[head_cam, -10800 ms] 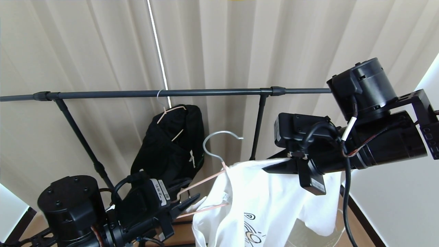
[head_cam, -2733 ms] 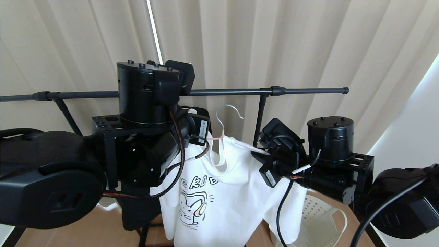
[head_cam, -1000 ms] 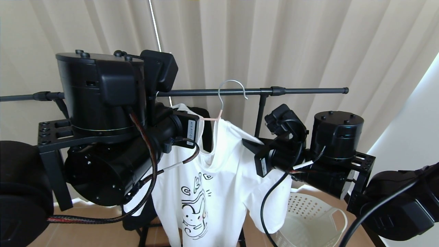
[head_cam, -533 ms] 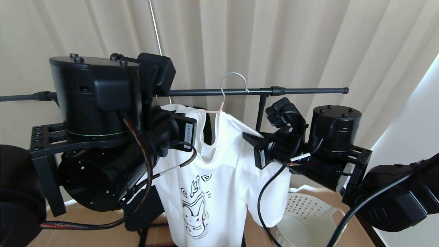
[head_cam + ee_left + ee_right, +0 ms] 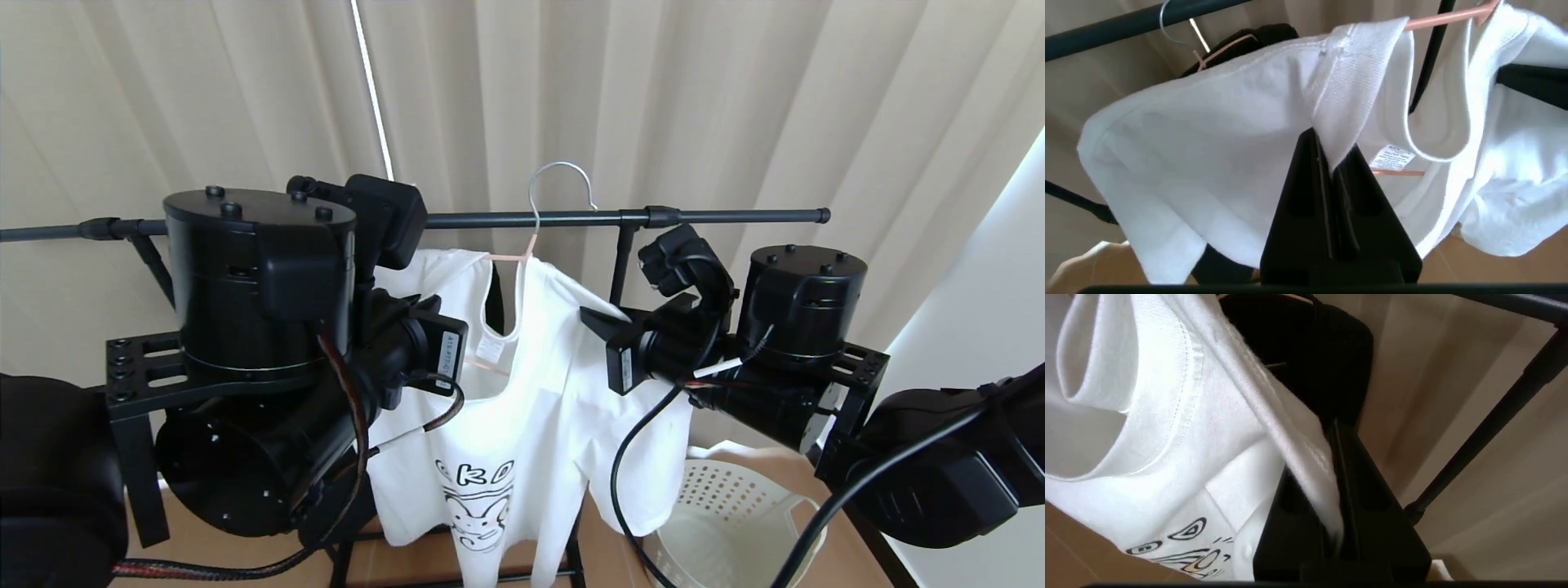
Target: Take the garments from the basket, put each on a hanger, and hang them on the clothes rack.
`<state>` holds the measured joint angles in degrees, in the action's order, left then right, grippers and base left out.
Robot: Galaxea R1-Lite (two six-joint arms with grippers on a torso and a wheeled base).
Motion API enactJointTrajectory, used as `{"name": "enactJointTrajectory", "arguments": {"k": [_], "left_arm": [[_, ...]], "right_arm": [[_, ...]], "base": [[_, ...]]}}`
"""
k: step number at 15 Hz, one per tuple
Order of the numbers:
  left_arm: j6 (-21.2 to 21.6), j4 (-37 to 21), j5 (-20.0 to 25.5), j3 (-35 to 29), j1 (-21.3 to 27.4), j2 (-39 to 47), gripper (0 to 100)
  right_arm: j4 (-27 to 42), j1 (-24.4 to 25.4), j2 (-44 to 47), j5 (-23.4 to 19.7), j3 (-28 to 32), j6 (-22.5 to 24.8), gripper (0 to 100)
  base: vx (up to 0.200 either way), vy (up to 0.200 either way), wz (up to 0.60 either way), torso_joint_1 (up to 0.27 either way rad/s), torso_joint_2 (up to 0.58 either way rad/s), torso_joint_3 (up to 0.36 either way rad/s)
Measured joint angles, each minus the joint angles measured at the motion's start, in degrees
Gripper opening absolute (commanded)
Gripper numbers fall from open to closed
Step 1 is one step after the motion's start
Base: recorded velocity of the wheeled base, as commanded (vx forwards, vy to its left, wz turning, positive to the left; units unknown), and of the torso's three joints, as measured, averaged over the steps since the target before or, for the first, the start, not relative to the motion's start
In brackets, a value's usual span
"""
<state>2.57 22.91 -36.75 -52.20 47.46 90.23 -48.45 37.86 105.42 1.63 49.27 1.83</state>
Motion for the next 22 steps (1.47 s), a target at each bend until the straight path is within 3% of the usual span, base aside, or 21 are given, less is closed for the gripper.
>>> {"name": "enactJointTrajectory", "arguments": {"k": [3,5,6,15,22], "left_arm": [[-0.11,0.13,0.05,-1.33,0.15,1.27,0],[-0.11,0.11,0.05,-1.68,0.22,1.83,0],[-0.12,0.09,0.05,-1.73,0.26,1.99,100],[-0.11,0.07,0.22,1.6,0.94,-0.11,100],[0.0,-0.44,0.52,4.22,-1.88,-8.87,100]], "right_arm": [[-6.0,0.04,-0.4,-1.21,-2.67,0.35,0],[-6.27,0.09,-0.66,-2.18,-3.57,0.41,0],[-6.42,0.09,-0.74,-2.26,-3.8,0.44,0],[-6.62,-0.35,-0.63,-2.34,-3.83,0.52,0],[-6.62,-4.46,-0.66,-6.91,-3.88,0.62,0]], "base": [[0.0,0.0,0.0,0.0,0.0,0.0],[0.0,0.0,0.0,0.0,0.0,0.0],[0.0,0.0,0.0,0.0,0.0,0.0],[0.0,0.0,0.0,0.0,0.0,0.0],[0.0,0.0,0.0,0.0,0.0,0.0]]}}
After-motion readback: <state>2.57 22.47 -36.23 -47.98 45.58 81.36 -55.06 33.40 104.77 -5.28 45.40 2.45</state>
